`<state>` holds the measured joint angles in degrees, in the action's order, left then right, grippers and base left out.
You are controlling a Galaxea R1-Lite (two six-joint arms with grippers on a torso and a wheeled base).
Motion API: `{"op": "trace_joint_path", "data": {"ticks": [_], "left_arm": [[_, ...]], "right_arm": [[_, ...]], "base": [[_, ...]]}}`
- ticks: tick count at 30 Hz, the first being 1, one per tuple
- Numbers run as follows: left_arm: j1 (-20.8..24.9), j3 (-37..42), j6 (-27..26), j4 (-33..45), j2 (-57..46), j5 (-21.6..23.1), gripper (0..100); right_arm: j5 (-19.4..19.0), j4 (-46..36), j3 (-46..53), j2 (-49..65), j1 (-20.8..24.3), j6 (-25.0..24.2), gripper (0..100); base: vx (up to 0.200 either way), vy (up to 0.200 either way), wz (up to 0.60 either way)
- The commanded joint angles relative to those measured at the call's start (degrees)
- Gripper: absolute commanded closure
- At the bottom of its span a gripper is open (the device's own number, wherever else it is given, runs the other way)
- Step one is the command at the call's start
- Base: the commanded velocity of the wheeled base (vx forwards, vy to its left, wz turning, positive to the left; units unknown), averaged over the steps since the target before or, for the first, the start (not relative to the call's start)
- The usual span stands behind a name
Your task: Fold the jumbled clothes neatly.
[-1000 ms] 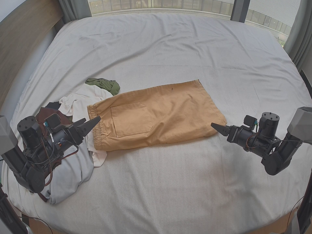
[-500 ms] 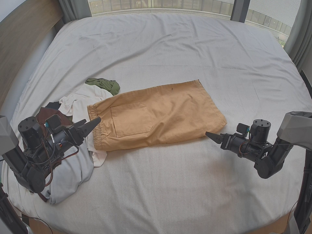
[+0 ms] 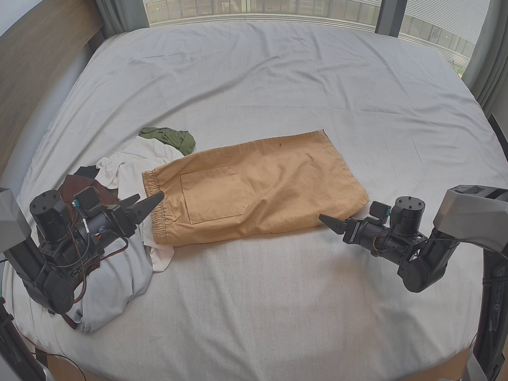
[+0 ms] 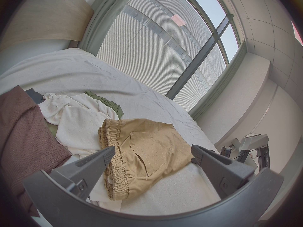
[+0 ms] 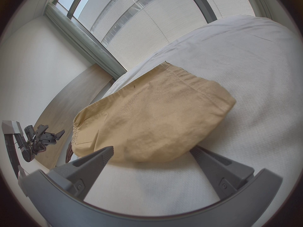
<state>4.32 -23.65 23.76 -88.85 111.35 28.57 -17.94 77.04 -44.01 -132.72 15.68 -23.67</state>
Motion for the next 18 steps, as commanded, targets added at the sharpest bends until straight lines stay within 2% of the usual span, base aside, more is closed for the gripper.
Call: {"op": "trace_joint_path", "data": {"ticks": [1,6,11,14,18], "left_arm": [[-0.3,0.0,0.1,0.0,0.1,0.0,0],[-0.4,-0.1,0.1,0.0,0.6,0.0,0],[-0.3,-0.1,0.1,0.0,0.8,0.0,0],[-0.4,-0.3,0.1,0.0,0.8,0.0,0],[-0.4,-0.4,0.1,0.0,0.9,0.0,0]], "right_arm": [[0.1,-1.7,-5.7,-2.7,1.2,0.1,0],[0.1,-5.9,-8.9,-2.9,1.3,0.1,0],[0.3,-6.3,-13.2,-4.7,1.6,0.1,0],[3.4,-6.3,-16.9,-6.9,2.2,0.1,0],[5.2,-6.3,-19.0,-8.0,3.0,0.1,0]], "base": [[0.000,0.000,0.00],[0.000,0.000,0.00],[0.000,0.000,0.00],[0.000,0.000,0.00],[0.000,0.000,0.00]]}}
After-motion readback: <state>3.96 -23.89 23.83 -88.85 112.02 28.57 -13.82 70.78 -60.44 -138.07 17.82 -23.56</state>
